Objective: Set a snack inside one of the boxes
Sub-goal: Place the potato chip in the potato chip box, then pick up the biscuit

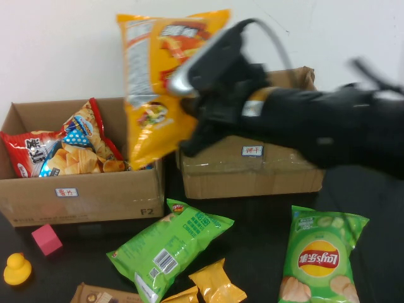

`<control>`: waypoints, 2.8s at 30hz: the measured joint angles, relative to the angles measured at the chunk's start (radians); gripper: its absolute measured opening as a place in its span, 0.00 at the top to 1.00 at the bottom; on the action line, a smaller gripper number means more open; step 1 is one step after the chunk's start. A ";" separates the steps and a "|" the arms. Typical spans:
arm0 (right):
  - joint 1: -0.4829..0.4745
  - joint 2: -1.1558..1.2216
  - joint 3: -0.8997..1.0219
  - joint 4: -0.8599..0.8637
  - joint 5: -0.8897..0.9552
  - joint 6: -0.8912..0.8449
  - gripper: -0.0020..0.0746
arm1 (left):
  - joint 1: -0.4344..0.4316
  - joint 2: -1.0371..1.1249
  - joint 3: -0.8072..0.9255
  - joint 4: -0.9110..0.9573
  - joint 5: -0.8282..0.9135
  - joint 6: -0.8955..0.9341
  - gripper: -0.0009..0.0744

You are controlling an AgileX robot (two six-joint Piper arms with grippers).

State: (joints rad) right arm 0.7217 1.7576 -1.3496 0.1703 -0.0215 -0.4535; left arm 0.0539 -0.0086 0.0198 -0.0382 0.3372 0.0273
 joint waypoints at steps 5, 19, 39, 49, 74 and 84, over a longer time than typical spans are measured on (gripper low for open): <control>0.049 0.213 -0.196 -0.004 -0.063 -0.006 0.93 | 0.000 0.000 0.000 0.000 0.000 0.000 0.99; 0.077 0.711 -0.719 0.041 -0.104 -0.010 0.69 | 0.000 0.000 0.000 0.000 0.000 0.000 0.99; 0.062 0.587 -0.789 0.034 0.127 -0.017 0.93 | 0.000 0.000 0.000 0.000 0.000 0.000 0.99; 0.069 0.713 -0.795 0.030 -0.152 0.062 0.97 | 0.000 0.000 0.000 0.000 0.000 0.000 0.99; 0.027 0.680 -0.794 0.044 0.224 0.085 0.97 | 0.000 0.000 0.000 0.000 0.000 0.000 0.99; 0.067 0.394 -0.778 -0.084 0.637 0.137 0.98 | 0.000 0.000 0.000 0.000 0.000 0.000 0.99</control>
State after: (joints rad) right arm 0.7885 2.1519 -2.1279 0.0861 0.6154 -0.3170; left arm 0.0539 -0.0086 0.0198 -0.0382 0.3372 0.0273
